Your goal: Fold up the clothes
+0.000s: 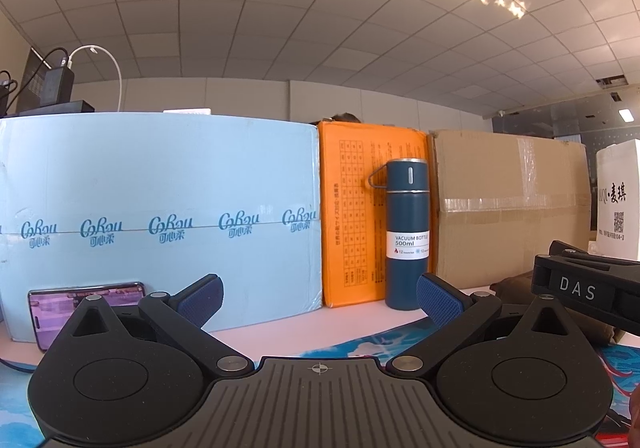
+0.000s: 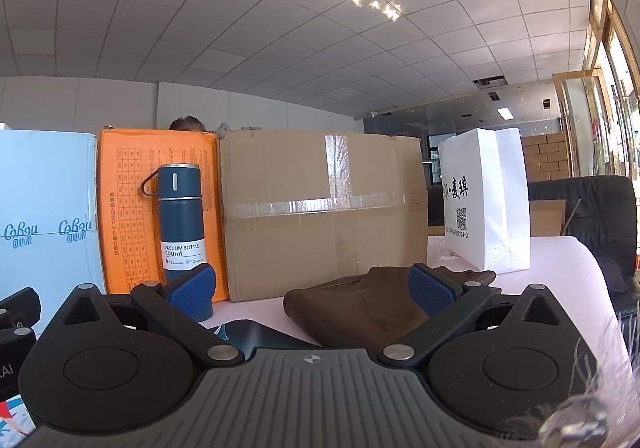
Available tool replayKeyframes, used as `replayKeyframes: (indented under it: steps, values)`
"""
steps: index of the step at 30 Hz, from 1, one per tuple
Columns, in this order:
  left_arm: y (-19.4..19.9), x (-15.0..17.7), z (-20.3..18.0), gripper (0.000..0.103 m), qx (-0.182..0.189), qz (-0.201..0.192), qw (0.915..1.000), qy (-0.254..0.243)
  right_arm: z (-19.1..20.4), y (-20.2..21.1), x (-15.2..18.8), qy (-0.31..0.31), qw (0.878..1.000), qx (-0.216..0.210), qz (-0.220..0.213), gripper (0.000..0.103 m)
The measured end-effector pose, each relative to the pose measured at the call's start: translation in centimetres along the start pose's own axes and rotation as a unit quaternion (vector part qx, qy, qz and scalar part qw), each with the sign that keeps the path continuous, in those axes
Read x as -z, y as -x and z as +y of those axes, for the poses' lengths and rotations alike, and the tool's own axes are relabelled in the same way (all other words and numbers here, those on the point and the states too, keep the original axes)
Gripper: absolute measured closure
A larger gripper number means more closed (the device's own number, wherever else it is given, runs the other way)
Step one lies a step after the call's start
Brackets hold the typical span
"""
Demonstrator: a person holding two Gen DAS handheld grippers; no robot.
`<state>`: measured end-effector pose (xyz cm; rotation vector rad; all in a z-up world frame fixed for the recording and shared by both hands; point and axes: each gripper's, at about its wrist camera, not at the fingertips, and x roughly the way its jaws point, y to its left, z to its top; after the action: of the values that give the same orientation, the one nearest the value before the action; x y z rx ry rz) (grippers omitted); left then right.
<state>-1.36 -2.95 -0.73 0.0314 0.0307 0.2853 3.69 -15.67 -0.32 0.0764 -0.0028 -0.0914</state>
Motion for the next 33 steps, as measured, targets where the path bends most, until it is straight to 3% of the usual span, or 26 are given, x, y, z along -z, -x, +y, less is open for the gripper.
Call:
replayKeyframes:
  steps: [6,16,24,33]
  values:
    - [0.2,0.0,-0.1,0.0,-0.002,-0.007,1.0,-0.001,-0.3,0.1,0.0,-0.01,1.0,-0.001,0.001,0.0]
    - [1.1,0.0,-0.5,0.0,0.009,-0.025,0.9996,-0.009,-2.4,0.7,-0.1,-0.082,0.996,-0.028,-0.002,0.0]
    - [2.1,-0.1,0.0,0.0,-0.022,-0.032,0.9992,0.0,-3.9,1.3,0.1,-0.134,0.989,-0.055,0.002,0.0]
    - [5.8,-0.8,-0.5,0.0,-0.054,-0.072,0.9957,-0.022,-5.3,2.2,0.1,-0.177,0.974,-0.139,0.01,0.0]
